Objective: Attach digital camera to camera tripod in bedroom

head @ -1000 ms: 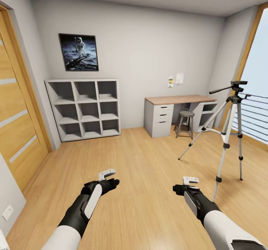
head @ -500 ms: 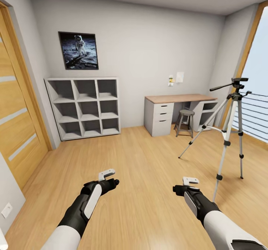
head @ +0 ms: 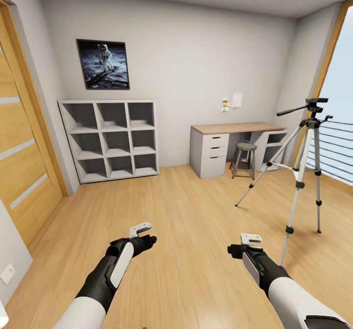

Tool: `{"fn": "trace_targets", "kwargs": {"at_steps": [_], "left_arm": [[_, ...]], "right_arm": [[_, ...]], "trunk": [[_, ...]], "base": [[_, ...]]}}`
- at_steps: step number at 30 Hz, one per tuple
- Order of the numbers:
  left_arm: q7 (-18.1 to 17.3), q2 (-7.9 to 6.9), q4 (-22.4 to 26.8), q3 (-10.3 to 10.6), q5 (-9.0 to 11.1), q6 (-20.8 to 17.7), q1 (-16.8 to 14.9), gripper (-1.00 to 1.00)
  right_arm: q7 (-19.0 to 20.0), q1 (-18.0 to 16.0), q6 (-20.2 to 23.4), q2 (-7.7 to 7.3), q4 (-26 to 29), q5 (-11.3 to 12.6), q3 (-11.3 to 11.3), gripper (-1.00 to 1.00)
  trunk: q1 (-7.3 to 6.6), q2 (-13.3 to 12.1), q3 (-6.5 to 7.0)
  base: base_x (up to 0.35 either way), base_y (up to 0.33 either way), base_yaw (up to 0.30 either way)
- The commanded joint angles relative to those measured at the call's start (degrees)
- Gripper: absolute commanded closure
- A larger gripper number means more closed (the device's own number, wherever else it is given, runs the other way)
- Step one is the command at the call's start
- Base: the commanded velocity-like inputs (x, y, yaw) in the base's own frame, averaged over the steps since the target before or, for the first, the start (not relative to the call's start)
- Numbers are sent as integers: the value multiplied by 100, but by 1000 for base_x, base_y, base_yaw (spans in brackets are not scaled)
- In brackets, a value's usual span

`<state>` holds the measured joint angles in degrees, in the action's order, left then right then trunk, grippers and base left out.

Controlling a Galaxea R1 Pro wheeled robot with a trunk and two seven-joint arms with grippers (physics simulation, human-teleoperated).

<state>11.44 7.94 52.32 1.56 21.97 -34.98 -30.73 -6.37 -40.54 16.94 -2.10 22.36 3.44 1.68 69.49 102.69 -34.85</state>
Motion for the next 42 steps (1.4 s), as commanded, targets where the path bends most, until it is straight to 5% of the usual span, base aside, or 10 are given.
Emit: {"fn": "trace_targets", "kwargs": {"at_steps": [1, 5, 9, 12, 17, 42], "left_arm": [[52, -2, 8, 10, 61, -17, -3, -100], [52, 0, 7, 11, 62, -12, -3, -100], [53, -2, 2, 6, 62, -9, -3, -100], [57, -3, -2, 1, 62, -9, -3, -100], [72, -16, -41, -16, 55, -3, -3, -100], [104, -21, -20, -7, 18, 0, -3, -100]], "right_arm": [[-18, -1, 79, -1, 25, 38, 3, -100], [41, -3, 315, -7, 65, 47, 19, -100], [521, -6, 484, -25, 79, 48, 25, -100], [1186, -6, 654, -48, 95, 0, 26, -100], [2403, -7, 758, -388, 268, -30, 24, -100], [2641, -7, 608, -477, 350, -24, 17, -100]], "trunk": [[22, 45, -25], [110, 205, -96], [198, 366, -168], [264, 486, -222], [373, 686, -312], [923, 1689, -761]], "base": [[0, 0, 0], [0, 0, 0], [0, 0, 0], [0, 0, 0], [0, 0, 0], [0, 0, 0]]}}
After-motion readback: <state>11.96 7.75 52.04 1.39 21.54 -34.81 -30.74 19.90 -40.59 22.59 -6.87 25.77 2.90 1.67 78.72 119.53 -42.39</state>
